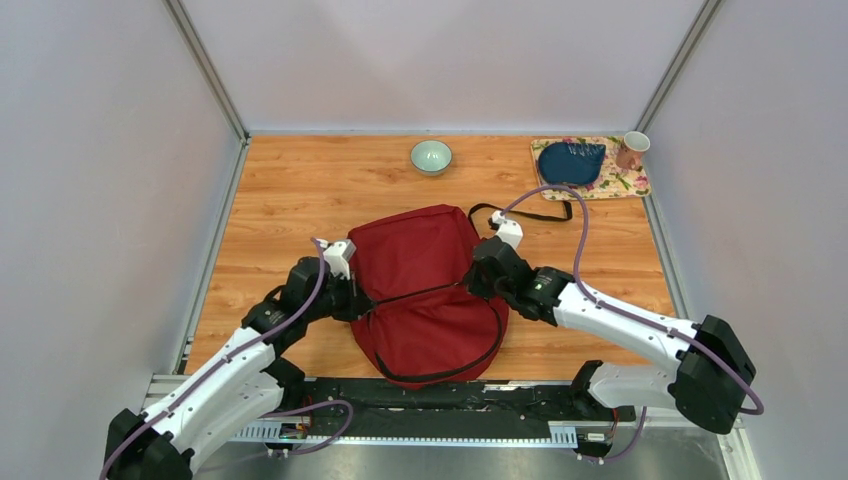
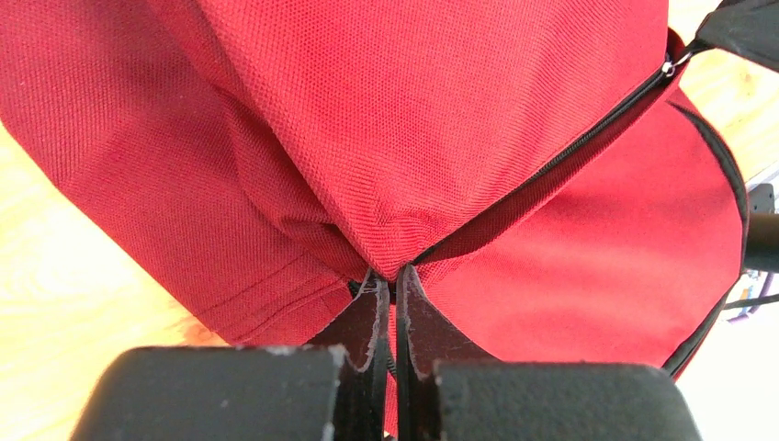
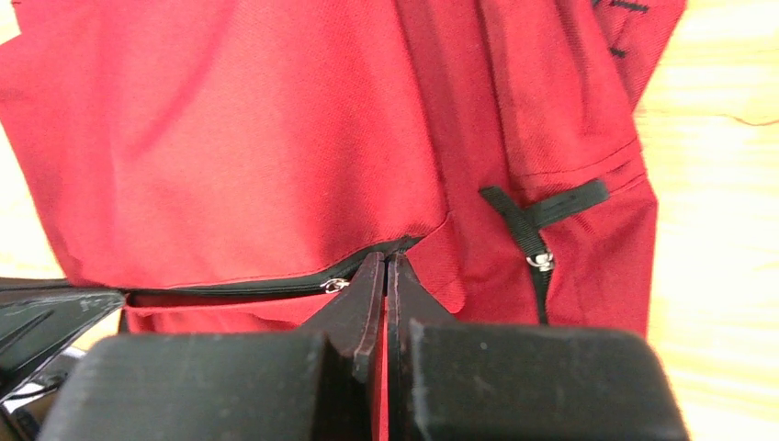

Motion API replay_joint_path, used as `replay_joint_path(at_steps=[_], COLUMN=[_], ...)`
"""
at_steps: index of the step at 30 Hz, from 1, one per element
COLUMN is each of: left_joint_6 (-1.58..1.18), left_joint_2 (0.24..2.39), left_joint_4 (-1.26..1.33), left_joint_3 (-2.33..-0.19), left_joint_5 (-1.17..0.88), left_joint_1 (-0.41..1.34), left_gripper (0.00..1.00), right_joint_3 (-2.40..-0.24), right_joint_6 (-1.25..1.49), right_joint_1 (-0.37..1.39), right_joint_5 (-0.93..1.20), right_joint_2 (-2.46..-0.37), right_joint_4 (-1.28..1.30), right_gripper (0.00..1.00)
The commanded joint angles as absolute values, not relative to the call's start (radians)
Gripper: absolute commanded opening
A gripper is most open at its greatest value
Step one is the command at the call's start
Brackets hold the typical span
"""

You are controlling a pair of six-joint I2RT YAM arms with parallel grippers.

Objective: Pack the student bag
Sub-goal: Zip the student bag at the center of the board.

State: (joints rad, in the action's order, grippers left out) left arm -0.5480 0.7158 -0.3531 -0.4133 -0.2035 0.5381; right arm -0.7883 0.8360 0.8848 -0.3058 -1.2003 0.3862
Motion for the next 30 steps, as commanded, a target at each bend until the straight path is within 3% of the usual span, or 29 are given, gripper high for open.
replay_joint_path(at_steps=[1,10,17,19,20,21,24,25,28,30], left_joint_6=[-0.491,-0.468,-0.482,-0.483,-0.459,-0.443,-0.405,-0.396,-0.371,-0.376], left_joint_2=[0.729,0.772,0.892,0.932,0.975,0.997,1.064,1.072,1.071,1.026], left_joint_4=[-0.410,-0.400,-0.244,-0.219,-0.218,-0.230,-0.311,-0.358,-0.461,-0.477], left_joint_3=[-0.497,-0.531,-0.583,-0.626,-0.684,-0.718,-0.851,-0.877,-0.925,-0.882], left_joint_5=[-0.166,-0.284,-0.452,-0.485,-0.485,-0.474,-0.425,-0.404,-0.347,-0.334], left_joint_1=[0.499,0.365,0.325,0.324,0.322,0.321,0.290,0.278,0.239,0.227], left_gripper=[0.00,0.00,0.01,0.14,0.28,0.36,0.56,0.79,0.80,0.81], right_joint_3=[-0.770,-0.735,-0.756,-0.788,-0.799,-0.813,-0.854,-0.862,-0.838,-0.795], right_joint_6=[0.853,0.880,0.850,0.810,0.798,0.773,0.744,0.739,0.749,0.759], right_joint_1=[0.859,0.827,0.781,0.753,0.729,0.721,0.696,0.693,0.687,0.686], right_joint_5=[-0.428,-0.476,-0.483,-0.451,-0.428,-0.422,-0.393,-0.394,-0.387,-0.379], right_joint_2=[-1.213,-1.224,-1.193,-1.193,-1.192,-1.189,-1.183,-1.178,-1.141,-1.118], right_joint_4=[0.425,0.442,0.430,0.416,0.413,0.410,0.413,0.429,0.437,0.439], right_gripper=[0.00,0.00,0.00,0.00,0.00,0.02,0.34,0.47,0.61,0.65])
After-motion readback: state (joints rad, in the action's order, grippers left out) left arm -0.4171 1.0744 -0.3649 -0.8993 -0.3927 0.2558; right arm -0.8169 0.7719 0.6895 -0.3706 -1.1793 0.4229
